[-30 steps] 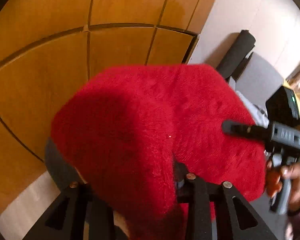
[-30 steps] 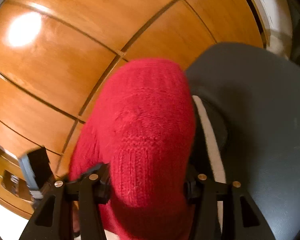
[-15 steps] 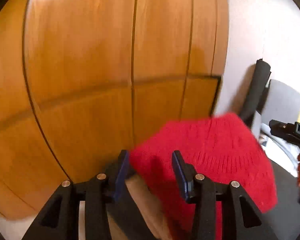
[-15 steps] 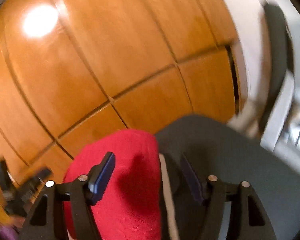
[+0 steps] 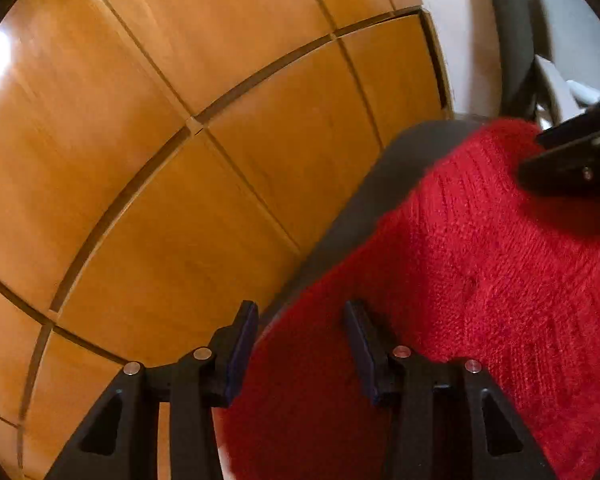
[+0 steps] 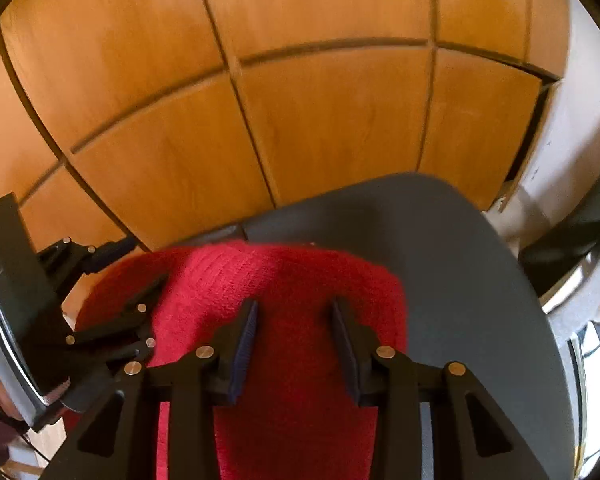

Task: Fold clothes
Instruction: 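Lift the red sweater bundle with both grippers toward the black-and-white stack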

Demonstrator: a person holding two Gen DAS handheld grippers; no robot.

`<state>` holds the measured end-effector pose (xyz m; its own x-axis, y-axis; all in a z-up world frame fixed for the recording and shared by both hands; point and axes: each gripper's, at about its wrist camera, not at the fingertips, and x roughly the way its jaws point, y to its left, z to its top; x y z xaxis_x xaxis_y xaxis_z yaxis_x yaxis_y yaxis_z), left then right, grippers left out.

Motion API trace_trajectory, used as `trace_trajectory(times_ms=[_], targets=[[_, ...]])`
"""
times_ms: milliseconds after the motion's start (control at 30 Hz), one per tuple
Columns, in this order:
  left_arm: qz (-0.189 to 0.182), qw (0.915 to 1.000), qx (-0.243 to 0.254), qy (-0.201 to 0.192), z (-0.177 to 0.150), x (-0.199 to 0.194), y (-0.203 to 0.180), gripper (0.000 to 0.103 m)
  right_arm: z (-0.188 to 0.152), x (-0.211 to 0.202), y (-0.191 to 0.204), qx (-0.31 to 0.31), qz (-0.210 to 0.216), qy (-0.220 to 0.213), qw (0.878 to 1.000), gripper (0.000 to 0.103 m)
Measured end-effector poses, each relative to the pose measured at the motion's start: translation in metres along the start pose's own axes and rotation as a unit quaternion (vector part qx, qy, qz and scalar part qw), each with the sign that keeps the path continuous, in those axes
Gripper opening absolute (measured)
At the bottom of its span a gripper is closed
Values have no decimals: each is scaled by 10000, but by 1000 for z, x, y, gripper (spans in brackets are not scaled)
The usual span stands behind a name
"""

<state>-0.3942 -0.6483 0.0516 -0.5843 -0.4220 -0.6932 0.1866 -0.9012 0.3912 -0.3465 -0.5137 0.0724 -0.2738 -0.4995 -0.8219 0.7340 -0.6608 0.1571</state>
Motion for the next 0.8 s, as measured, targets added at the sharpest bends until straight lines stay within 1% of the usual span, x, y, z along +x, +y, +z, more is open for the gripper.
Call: trace_trajectory(times_ms=[67, 133, 200, 267, 333, 400, 433, 467, 533, 567, 600, 633, 667, 700, 733, 767, 800], targets=[[-203, 9995, -184, 144, 2, 11, 5, 38, 3, 11, -2, -10, -38, -61, 10000, 39], [-171, 9994, -233, 206, 4, 25, 6, 38, 6, 21, -4, -20, -77, -122, 9999, 40], [-249, 9989, -352, 198, 7, 32, 8, 38, 8, 32, -6, -30, -115, -184, 9998, 40], [-257, 9987, -426, 79, 9, 34, 8, 38, 11, 42, -9, -40, -154, -245, 9996, 40], [-48, 9991, -373, -185, 9, 31, 3, 38, 12, 48, -9, -44, -182, -341, 9992, 40], [230, 9988, -237, -368, 3, 19, -3, 38, 7, 37, -2, -106, -235, -595, 9979, 42], [348, 9985, -125, -405, 4, 15, -6, 38, 7, 32, 3, -215, -274, -694, 9970, 44], [384, 9984, -33, -423, 5, 10, -6, 38, 5, 22, 10, -362, -344, -764, 9958, 45], [372, 9977, 163, -538, 4, -5, 4, 42, 0, 1, 18, -429, -462, -856, 9943, 46], [424, 9971, 194, -608, 3, -15, 8, 48, -7, -15, 20, -345, -448, -1029, 9931, 46], [419, 9964, 138, -720, 0, -29, 15, 52, -14, -30, 21, -261, -435, -1200, 9915, 46], [319, 9960, 48, -828, -4, -41, 22, 53, -21, -45, 22, -177, -421, -1372, 9895, 46], [183, 9955, -53, -928, -10, -53, 28, 57, -34, -61, 22, -86, -451, -1517, 9874, 46], [44, 9946, -156, -1026, -18, -66, 34, 64, -54, -77, 22, 13, -543, -1627, 9852, 46], [-96, 9933, -259, -1123, -25, -79, 40, 69, -74, -93, 22, 113, -635, -1736, 9827, 46], [-236, 9916, -362, -1220, -33, -91, 46, 76, -95, -105, 22, 214, -684, -1825, 9806, 46], [-346, 9908, -397, -1246, -41, -98, 46, 77, -116, -112, 20, 317, -677, -1885, 9792, 46]])
